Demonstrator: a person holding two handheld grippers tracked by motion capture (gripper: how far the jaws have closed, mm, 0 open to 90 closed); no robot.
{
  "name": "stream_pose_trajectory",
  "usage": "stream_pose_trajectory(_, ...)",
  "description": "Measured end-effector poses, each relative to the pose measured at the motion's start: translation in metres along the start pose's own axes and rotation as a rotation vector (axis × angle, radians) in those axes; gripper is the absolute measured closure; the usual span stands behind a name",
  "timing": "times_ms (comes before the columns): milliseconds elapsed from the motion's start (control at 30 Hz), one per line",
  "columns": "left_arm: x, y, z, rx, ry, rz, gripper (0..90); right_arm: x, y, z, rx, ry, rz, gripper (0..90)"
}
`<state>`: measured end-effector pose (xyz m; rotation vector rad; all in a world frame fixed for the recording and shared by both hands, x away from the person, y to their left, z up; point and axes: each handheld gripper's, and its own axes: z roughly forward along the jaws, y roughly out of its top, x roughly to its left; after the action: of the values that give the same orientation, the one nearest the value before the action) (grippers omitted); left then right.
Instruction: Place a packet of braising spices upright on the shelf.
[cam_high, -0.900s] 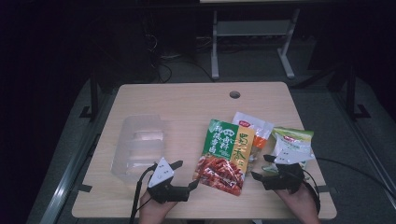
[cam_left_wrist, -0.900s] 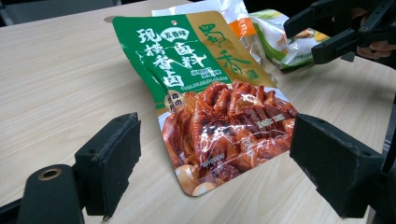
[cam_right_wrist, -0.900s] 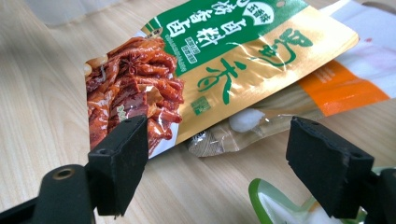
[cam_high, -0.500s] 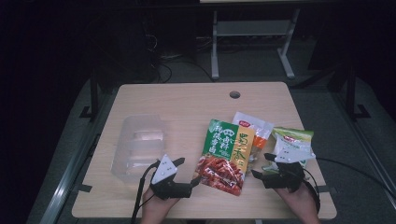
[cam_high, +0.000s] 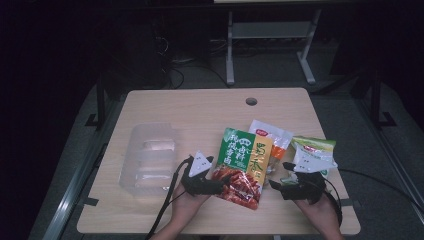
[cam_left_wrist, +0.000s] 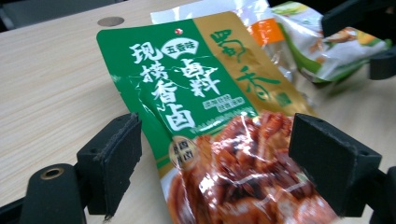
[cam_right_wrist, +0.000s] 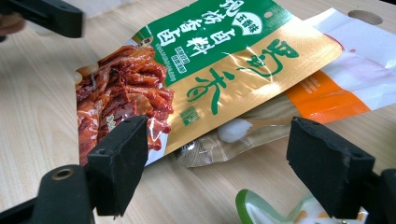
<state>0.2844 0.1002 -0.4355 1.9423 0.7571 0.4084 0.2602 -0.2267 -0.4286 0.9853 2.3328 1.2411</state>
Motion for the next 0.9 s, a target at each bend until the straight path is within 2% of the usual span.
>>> stream_pose_trajectory(100, 0.006, 0.000, 0.007, 0.009, 0.009, -0.034, 16.8, 0.000, 0.000, 0.000, 0.000, 0.000, 0.001, 20.3)
stream_pose_trajectory(167, 0.009, -0.001, 0.012, 0.021, 0.020, -0.027, 16.9, 0.000, 0.001, 0.000, 0.004, 0.001, 0.003, 20.3)
stream_pose_trajectory(300, 0.015, -0.003, 0.019, 0.049, 0.028, -0.048, 16.9, 0.000, 0.001, 0.000, 0.005, 0.002, 0.002, 20.3)
stream_pose_trajectory(367, 0.018, -0.005, 0.023, 0.067, 0.009, -0.084, 17.6, 0.000, 0.001, 0.001, 0.004, 0.003, 0.000, 20.3)
stream_pose_trajectory(400, 0.019, -0.006, 0.026, 0.087, -0.007, -0.085, 21.7, 0.000, 0.001, 0.001, 0.004, 0.004, -0.003, 20.3)
stream_pose_trajectory(467, 0.019, -0.007, 0.030, 0.118, -0.007, -0.081, 23.7, 0.000, 0.001, 0.001, 0.005, 0.006, -0.003, 20.4)
stream_pose_trajectory(633, 0.020, -0.011, 0.038, 0.150, -0.012, -0.091, 31.1, 0.000, 0.001, 0.001, 0.005, 0.004, 0.004, 20.4)
stream_pose_trajectory(733, 0.023, -0.012, 0.041, 0.152, -0.026, -0.118, 33.4, 0.000, 0.001, 0.001, 0.003, 0.005, 0.002, 20.4)
stream_pose_trajectory(900, 0.022, -0.012, 0.042, 0.147, -0.041, -0.107, 39.4, 0.000, 0.001, 0.002, 0.008, 0.009, -0.002, 20.6)
